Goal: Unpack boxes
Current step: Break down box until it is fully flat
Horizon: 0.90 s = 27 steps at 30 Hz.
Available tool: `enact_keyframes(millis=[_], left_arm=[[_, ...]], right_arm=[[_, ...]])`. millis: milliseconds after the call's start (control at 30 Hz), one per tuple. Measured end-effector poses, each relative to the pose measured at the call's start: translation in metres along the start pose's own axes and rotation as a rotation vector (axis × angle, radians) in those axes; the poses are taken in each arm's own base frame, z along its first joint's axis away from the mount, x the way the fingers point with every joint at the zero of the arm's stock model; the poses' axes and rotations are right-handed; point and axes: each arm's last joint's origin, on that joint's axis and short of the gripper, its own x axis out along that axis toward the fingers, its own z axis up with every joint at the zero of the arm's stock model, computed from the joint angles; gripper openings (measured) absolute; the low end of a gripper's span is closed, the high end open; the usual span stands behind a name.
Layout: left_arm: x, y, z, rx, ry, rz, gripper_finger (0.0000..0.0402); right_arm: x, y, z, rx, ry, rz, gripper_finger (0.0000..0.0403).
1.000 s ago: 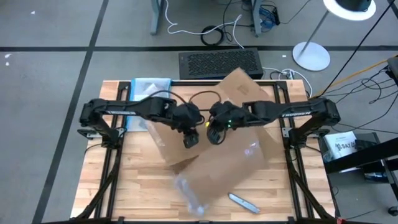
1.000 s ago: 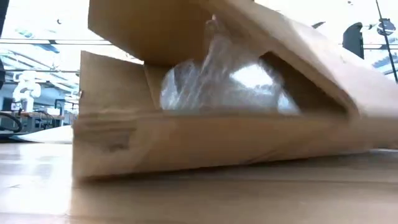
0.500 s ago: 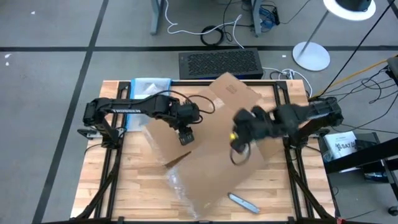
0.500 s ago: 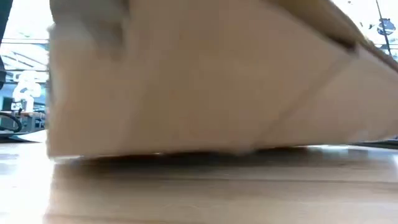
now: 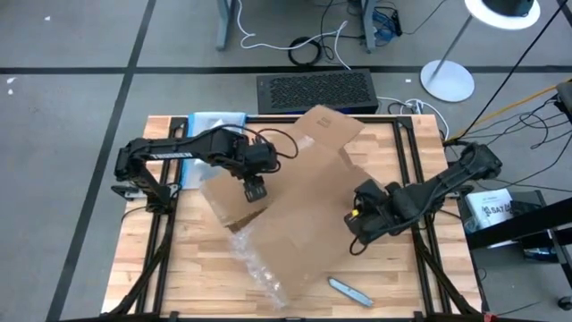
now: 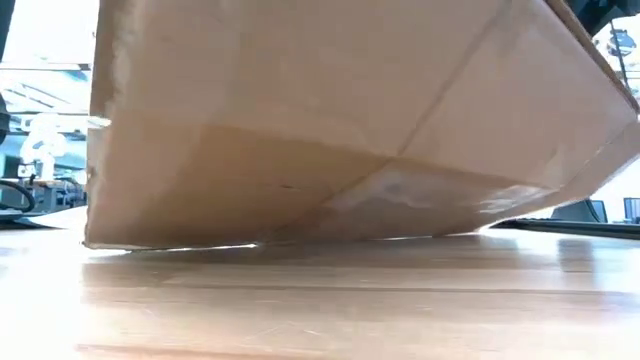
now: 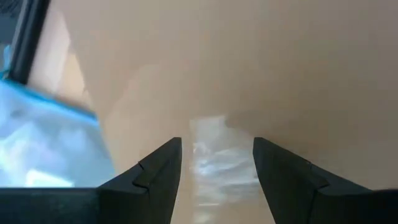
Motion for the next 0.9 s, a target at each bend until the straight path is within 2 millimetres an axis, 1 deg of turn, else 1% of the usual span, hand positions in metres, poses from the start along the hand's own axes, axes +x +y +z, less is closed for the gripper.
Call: enact_keyframes(millis=[100, 267, 367, 433, 500, 567, 633, 733, 800, 833, 900], left_arm=[[-0.003, 0.003, -0.006, -0.017, 0.031, 0.044, 0.0205], [-0.014, 0.008, -0.015, -0.078, 0.057, 0.069, 0.0205], [-0.031, 0.01, -0.019, -0.11, 0.03, 0.076, 0.0205], [-0.045, 0.012, -0.02, -0.119, -0.02, 0.067, 0.0205], [-0.054, 0.012, -0.019, -0.123, -0.055, 0.051, 0.0205], [-0.056, 0.011, -0.017, -0.126, -0.078, 0.019, 0.0205], [-0.056, 0.01, -0.015, -0.127, -0.097, 0.005, 0.0205], [-0.059, 0.007, -0.012, -0.141, -0.136, -0.013, 0.0205], [-0.07, 0.004, -0.009, -0.15, -0.193, -0.056, 0.0205], [-0.078, 0.0, -0.007, -0.137, -0.238, -0.112, 0.0205], [-0.097, -0.011, 0.0, -0.096, -0.358, -0.277, 0.0205]], right_arm=[[0.0, -0.01, 0.0, 0.067, -0.03, 0.043, 0.0143], [-0.005, -0.035, -0.001, 0.192, -0.088, 0.083, 0.0133], [-0.015, -0.048, -0.004, 0.274, -0.133, 0.153, 0.013], [-0.023, -0.055, -0.004, 0.305, -0.169, 0.205, 0.013], [-0.026, -0.062, -0.005, 0.288, -0.17, 0.195, 0.013], [-0.023, -0.069, -0.005, 0.269, -0.151, 0.114, 0.0128], [-0.019, -0.072, -0.005, 0.265, -0.144, 0.034, 0.0124], [-0.017, -0.071, -0.004, 0.261, -0.141, 0.021, 0.0119], [-0.014, -0.071, -0.006, 0.266, -0.127, 0.007, 0.0116], [-0.013, -0.07, -0.007, 0.279, -0.127, 0.002, 0.0115], [-0.011, -0.07, -0.008, 0.307, -0.124, -0.001, 0.0112]])
